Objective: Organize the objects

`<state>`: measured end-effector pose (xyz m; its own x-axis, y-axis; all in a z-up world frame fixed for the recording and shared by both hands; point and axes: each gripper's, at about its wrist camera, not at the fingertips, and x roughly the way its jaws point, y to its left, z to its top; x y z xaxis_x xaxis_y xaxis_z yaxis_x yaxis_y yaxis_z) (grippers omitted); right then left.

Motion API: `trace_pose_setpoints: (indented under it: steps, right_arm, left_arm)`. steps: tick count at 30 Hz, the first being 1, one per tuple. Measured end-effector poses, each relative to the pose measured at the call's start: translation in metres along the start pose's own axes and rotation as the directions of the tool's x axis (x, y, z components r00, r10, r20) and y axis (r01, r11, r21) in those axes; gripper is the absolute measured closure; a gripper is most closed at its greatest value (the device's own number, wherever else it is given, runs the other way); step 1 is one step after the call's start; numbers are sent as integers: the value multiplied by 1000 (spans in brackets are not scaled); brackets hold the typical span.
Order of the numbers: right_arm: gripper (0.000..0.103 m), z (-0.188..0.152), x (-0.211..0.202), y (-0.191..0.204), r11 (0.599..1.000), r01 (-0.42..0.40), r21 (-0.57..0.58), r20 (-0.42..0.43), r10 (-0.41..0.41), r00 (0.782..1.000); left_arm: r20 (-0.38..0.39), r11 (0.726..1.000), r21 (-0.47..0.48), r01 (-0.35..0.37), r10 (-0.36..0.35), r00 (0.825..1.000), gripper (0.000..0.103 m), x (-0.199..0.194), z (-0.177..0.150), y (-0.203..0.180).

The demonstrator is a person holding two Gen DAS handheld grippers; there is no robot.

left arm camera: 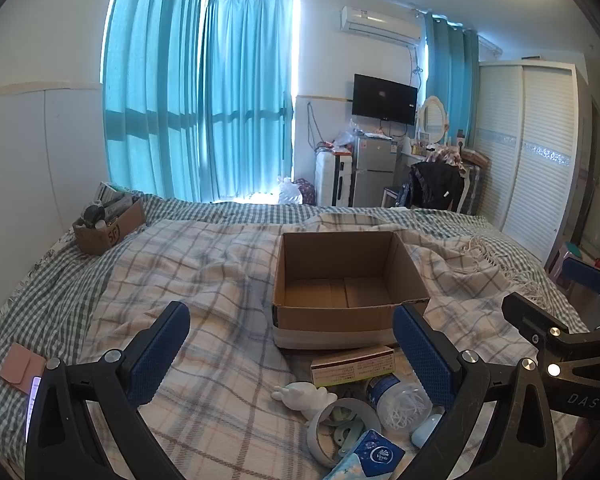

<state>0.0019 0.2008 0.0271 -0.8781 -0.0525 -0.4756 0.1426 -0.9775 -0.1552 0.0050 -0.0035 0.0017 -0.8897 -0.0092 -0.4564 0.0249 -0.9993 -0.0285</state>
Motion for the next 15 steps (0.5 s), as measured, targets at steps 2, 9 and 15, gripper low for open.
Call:
trace_pose_setpoints:
  steps: [2, 9, 15]
  right_arm:
    - [0, 0, 0, 0, 1000, -1, 1, 2, 1, 1000]
    - [0, -4, 2, 2, 1000, 0, -6, -1, 0, 1000]
    - [0, -4, 1, 2, 1000, -2, -6, 1, 2, 1000]
  left_arm:
    - [-3, 1000, -2, 1, -1, 1000, 0, 0, 0, 0]
    - [-13, 1000, -4, 0, 0, 1000, 0, 1, -2, 0]
    - [-19, 1000, -3, 0, 0, 1000, 0, 3, -2, 0]
